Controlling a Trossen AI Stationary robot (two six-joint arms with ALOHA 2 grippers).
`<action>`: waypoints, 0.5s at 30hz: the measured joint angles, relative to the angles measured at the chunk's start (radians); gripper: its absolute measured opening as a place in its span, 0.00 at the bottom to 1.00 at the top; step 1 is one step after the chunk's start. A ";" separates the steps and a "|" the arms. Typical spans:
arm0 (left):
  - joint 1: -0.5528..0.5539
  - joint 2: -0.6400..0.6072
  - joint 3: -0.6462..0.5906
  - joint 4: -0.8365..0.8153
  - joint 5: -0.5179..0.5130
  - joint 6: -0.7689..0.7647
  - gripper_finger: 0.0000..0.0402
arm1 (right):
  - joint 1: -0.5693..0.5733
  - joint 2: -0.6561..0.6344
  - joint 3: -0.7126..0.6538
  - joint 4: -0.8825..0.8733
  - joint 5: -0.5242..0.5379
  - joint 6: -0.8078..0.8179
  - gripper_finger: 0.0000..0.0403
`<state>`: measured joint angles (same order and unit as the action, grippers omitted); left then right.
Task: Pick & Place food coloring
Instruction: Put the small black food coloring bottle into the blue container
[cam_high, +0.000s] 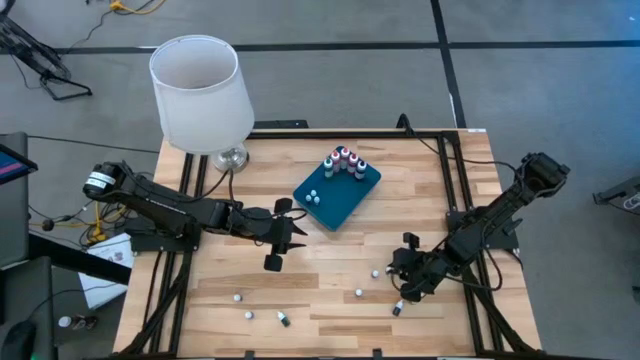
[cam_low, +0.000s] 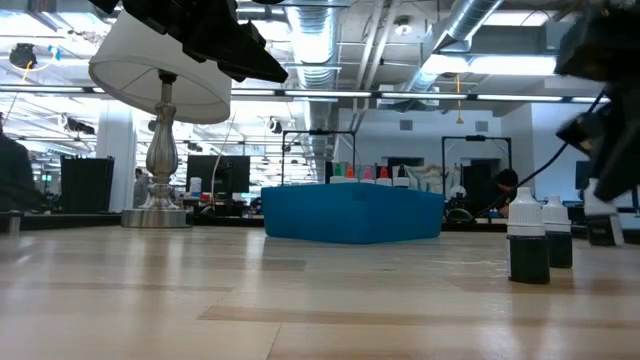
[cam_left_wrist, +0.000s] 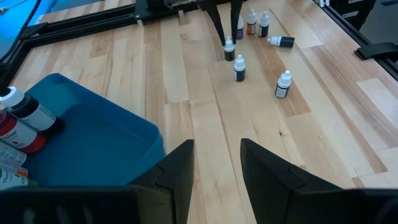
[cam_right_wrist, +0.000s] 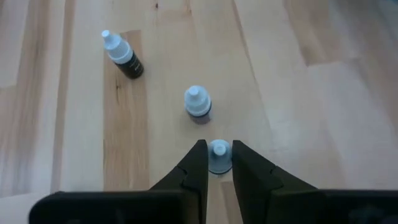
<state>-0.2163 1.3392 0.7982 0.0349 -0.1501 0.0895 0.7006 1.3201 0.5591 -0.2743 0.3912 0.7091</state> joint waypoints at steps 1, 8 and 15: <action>0.000 0.000 0.000 0.000 0.000 0.000 0.31 | -0.008 0.000 0.019 -0.023 0.000 -0.014 0.12; 0.000 0.000 0.000 -0.018 0.000 -0.005 0.31 | -0.103 0.000 0.149 -0.154 0.003 -0.172 0.12; 0.000 0.000 0.000 -0.032 0.001 -0.008 0.31 | -0.226 0.000 0.292 -0.228 0.005 -0.409 0.12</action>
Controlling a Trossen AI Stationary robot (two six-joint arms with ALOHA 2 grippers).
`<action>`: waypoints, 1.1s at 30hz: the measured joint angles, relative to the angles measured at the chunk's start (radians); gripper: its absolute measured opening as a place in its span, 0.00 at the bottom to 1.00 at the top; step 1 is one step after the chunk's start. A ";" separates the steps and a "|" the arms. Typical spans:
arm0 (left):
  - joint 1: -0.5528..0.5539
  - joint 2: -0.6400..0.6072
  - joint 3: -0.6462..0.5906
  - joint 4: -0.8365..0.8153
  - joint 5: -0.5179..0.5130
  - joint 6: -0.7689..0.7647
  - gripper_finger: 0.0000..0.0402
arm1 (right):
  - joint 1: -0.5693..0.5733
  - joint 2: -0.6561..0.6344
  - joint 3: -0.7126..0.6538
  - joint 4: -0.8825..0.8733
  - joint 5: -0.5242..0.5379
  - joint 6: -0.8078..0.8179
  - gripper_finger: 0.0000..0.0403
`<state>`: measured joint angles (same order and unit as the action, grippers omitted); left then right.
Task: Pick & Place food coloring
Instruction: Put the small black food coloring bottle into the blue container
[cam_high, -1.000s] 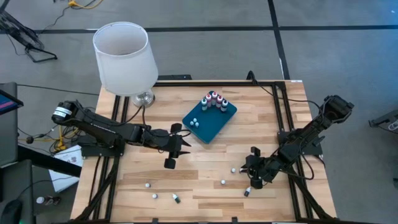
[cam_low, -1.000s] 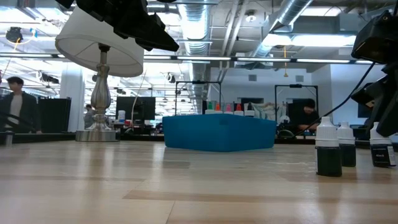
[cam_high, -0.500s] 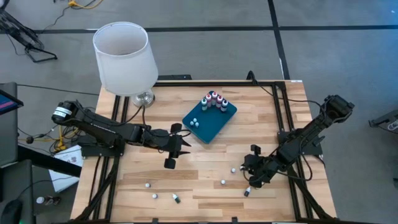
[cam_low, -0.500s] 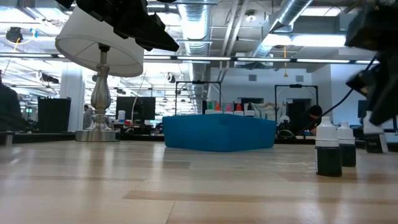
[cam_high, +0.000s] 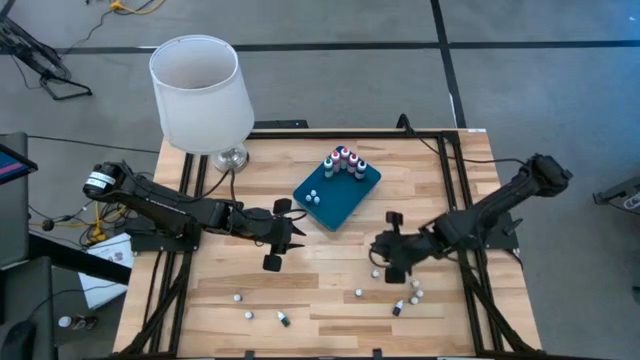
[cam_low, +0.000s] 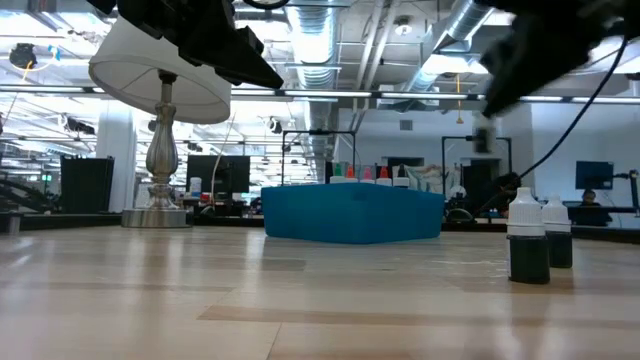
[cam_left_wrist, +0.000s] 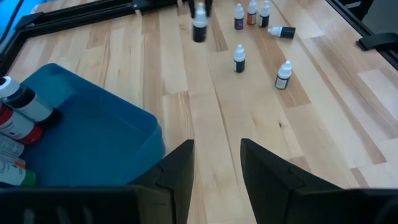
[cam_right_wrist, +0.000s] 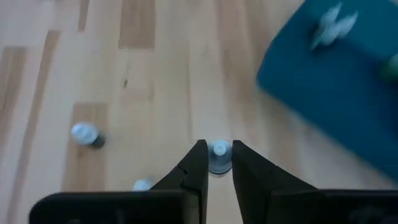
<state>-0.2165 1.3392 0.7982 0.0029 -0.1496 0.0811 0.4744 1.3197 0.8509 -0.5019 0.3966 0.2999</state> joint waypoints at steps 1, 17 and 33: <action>0.000 0.000 0.000 0.000 0.003 0.000 0.31 | -0.021 0.000 0.016 0.001 -0.001 -0.040 0.12; 0.000 0.000 0.000 -0.014 0.007 0.012 0.31 | -0.382 0.000 0.082 0.141 -0.129 -0.432 0.13; 0.000 0.000 0.000 -0.011 0.007 0.030 0.31 | -0.668 0.132 0.078 0.403 -0.407 -0.536 0.13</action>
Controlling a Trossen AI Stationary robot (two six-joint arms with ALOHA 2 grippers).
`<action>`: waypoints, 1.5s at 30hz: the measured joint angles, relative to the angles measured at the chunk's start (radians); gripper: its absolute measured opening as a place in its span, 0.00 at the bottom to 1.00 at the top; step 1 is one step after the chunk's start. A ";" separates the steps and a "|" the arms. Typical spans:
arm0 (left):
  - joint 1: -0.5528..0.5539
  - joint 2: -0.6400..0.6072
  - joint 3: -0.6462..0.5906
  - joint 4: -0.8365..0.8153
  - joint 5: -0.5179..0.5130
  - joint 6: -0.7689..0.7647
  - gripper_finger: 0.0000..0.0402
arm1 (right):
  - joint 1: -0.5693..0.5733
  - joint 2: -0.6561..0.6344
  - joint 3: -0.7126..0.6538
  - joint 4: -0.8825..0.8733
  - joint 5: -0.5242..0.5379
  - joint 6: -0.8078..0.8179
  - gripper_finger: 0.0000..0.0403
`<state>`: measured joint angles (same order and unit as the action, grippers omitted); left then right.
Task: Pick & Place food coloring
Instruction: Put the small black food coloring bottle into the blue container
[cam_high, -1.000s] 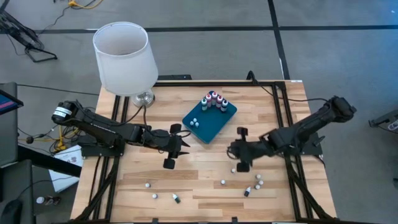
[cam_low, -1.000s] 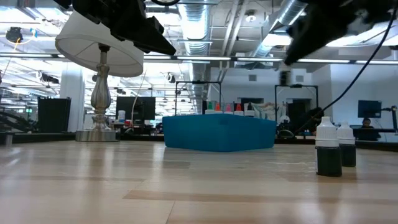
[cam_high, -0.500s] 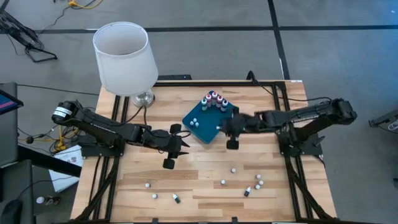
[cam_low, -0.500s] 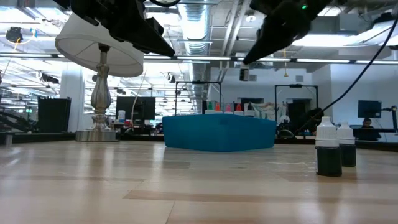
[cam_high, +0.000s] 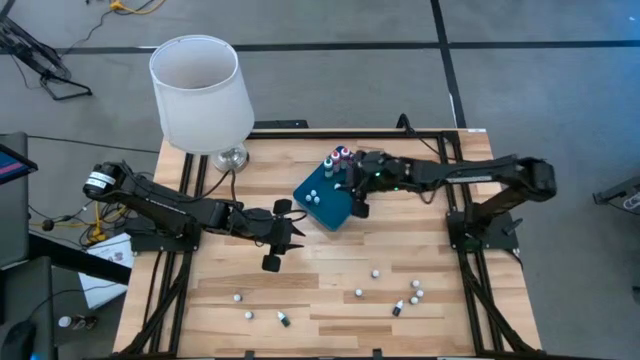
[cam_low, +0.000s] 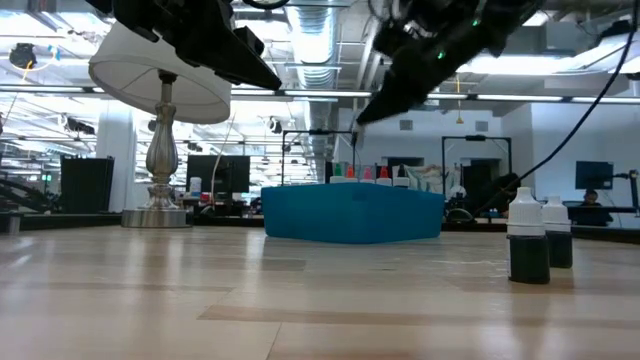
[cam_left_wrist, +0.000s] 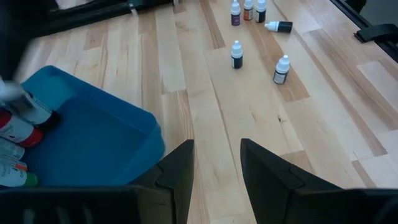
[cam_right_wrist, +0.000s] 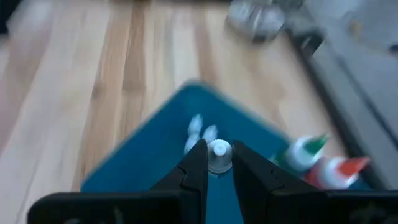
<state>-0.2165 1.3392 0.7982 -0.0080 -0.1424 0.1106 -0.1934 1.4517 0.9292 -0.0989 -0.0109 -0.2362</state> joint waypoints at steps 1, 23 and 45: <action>0.000 0.000 0.000 0.000 -0.001 0.000 0.31 | -0.001 0.028 0.001 0.038 -0.003 -0.001 0.13; 0.000 0.000 0.000 0.000 -0.004 -0.001 0.31 | -0.045 0.354 0.059 0.208 0.008 0.163 0.13; 0.000 0.000 0.000 0.001 -0.004 -0.008 0.31 | -0.044 0.445 0.073 0.253 0.010 0.237 0.13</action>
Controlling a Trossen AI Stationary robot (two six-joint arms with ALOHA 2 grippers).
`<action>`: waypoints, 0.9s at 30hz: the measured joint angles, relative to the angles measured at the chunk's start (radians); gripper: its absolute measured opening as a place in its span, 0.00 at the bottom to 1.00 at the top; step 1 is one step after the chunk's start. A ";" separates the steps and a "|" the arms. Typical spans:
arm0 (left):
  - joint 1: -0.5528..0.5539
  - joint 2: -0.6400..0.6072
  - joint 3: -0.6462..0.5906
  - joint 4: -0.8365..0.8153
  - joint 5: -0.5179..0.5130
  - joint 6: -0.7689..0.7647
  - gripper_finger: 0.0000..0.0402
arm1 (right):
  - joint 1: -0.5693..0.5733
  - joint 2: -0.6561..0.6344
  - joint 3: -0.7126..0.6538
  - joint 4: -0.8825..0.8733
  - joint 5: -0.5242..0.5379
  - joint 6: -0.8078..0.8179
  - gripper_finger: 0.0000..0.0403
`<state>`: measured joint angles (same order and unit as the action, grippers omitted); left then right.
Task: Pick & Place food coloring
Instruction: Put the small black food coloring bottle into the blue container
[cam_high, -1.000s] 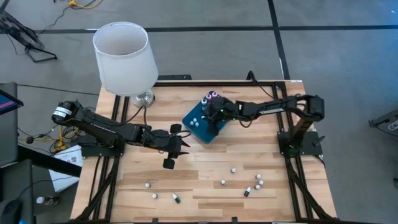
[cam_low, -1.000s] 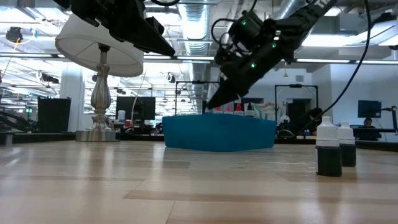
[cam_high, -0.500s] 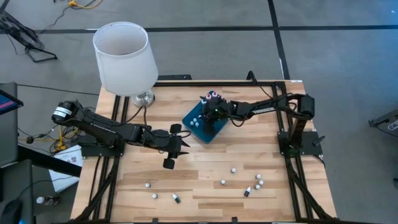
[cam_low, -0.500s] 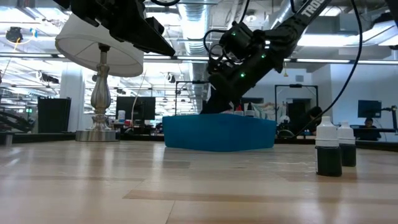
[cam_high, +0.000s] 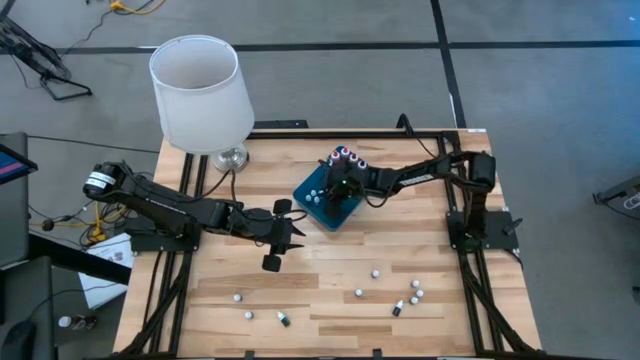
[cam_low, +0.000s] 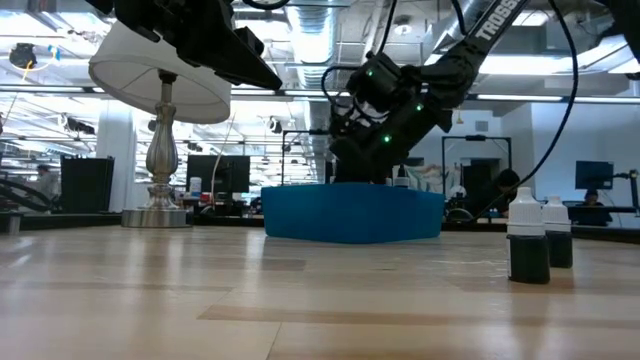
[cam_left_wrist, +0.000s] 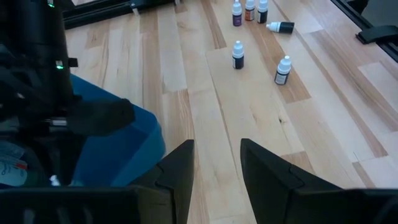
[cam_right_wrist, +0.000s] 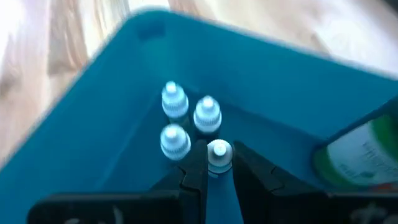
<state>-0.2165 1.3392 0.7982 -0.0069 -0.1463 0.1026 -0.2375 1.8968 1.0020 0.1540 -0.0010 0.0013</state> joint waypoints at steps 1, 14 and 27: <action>0.000 0.000 0.000 -0.002 0.000 -0.002 0.31 | 0.000 0.003 -0.001 0.007 0.000 0.000 0.13; 0.000 0.000 0.000 -0.002 0.000 -0.003 0.31 | 0.000 0.002 0.001 0.020 0.000 0.000 0.13; 0.000 0.000 0.000 -0.002 0.000 -0.003 0.31 | -0.001 0.002 0.001 0.020 0.000 0.000 0.24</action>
<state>-0.2165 1.3392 0.7982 -0.0092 -0.1463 0.0998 -0.2382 1.8984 1.0031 0.1738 -0.0010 0.0013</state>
